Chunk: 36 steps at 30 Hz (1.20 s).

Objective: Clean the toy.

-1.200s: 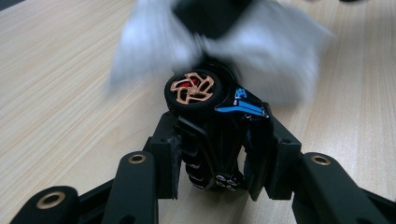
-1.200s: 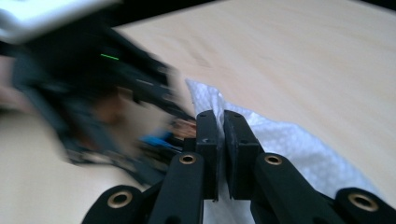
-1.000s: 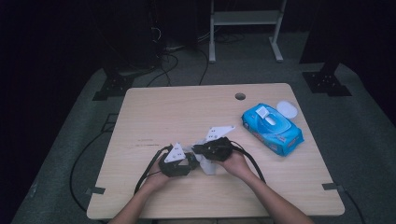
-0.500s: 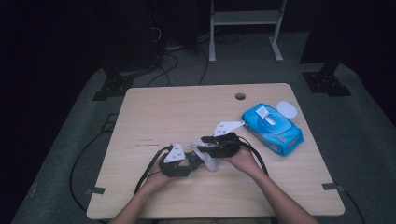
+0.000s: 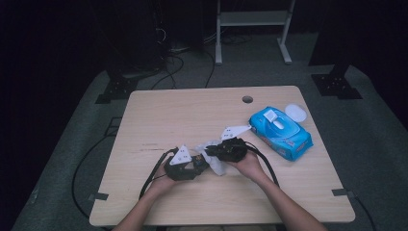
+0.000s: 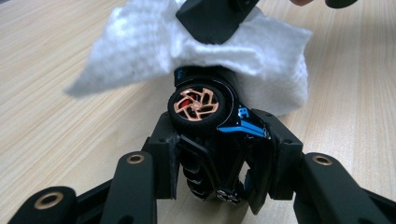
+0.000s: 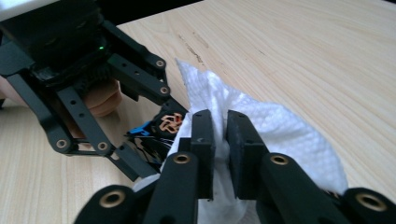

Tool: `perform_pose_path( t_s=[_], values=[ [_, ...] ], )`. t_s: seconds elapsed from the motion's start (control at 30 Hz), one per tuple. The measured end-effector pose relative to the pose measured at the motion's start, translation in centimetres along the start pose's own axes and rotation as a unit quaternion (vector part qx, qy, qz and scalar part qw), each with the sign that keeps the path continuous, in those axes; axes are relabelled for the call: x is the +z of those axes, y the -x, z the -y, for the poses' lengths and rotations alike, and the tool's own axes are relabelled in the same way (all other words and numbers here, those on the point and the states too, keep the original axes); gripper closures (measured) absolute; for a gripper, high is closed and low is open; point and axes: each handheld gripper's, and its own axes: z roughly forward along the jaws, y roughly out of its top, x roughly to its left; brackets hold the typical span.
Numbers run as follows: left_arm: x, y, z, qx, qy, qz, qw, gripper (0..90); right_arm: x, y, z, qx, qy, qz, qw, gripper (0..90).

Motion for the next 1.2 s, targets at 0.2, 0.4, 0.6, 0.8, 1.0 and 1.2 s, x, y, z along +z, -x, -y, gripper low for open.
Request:
perform_pose_path(
  t_s=[0.2,0.4,0.6,0.8,1.0,1.2],
  values=[
    [-0.1,0.2,0.0,0.011,-0.001,0.003,0.9999,56.5,1.7,-2.3,-0.7,-0.010,0.004,-0.033,0.9994,82.9],
    [-0.2,0.2,0.0,0.014,-0.004,0.002,0.9999,56.7,0.7,-1.5,-0.6,-0.015,-0.002,-0.001,0.9999,83.1],
    [-0.3,0.0,0.1,0.014,-0.006,0.004,0.9999,56.6,-2.2,1.4,0.7,0.010,-0.005,0.060,0.9982,83.3],
    [-0.3,0.0,0.1,0.012,-0.006,0.006,0.9999,56.6,-3.8,3.0,1.4,0.025,-0.002,0.087,0.9959,83.3],
    [-0.4,0.0,0.1,0.016,-0.006,0.004,0.9998,56.4,-4.8,2.5,0.6,0.014,0.012,0.099,0.9949,83.3],
    [-0.5,0.0,0.1,0.021,-0.010,0.003,0.9997,56.4,-4.1,2.4,1.1,0.018,0.000,0.083,0.9963,83.2]
  ],
)
